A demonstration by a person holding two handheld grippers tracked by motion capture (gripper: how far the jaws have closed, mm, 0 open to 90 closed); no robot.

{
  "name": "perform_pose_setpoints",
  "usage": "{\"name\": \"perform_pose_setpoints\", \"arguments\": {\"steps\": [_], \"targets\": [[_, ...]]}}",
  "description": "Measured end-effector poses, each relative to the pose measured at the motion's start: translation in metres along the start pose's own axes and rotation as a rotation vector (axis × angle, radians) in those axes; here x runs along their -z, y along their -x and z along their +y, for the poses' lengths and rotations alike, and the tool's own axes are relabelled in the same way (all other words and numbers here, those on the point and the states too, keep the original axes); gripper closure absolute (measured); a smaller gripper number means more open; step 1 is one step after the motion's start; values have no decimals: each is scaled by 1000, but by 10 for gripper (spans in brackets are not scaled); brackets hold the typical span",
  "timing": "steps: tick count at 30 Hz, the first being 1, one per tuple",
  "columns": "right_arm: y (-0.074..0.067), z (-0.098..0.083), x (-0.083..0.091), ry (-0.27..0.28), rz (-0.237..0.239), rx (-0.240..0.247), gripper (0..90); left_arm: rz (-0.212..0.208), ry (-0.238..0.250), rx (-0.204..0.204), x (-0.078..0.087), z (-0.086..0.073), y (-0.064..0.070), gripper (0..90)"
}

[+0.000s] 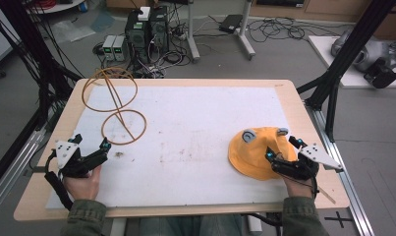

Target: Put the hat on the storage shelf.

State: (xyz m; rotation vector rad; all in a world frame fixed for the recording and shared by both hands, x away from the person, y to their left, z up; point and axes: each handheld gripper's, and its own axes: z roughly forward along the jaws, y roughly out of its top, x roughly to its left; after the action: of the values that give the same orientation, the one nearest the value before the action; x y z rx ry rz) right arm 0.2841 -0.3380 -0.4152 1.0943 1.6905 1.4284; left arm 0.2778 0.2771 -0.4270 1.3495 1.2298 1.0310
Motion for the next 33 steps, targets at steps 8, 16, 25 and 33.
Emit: {"name": "perform_pose_setpoints", "arguments": {"steps": [8, 16, 25, 33], "targets": [[0, 0, 1, 4, -3, 4, 51, -3, 3, 6, -1, 0, 1, 118], [2, 1, 7, 15, -10, 1, 51, -3, 10, 6, -2, 1, 2, 118], [-2, -2, 3, -9, 8, 25, 51, -1, 9, 5, -3, 1, 3, 118], [-6, -7, -7, -80, 1, 73, 54, 5, 13, -5, -1, 1, 3, 118]]}}
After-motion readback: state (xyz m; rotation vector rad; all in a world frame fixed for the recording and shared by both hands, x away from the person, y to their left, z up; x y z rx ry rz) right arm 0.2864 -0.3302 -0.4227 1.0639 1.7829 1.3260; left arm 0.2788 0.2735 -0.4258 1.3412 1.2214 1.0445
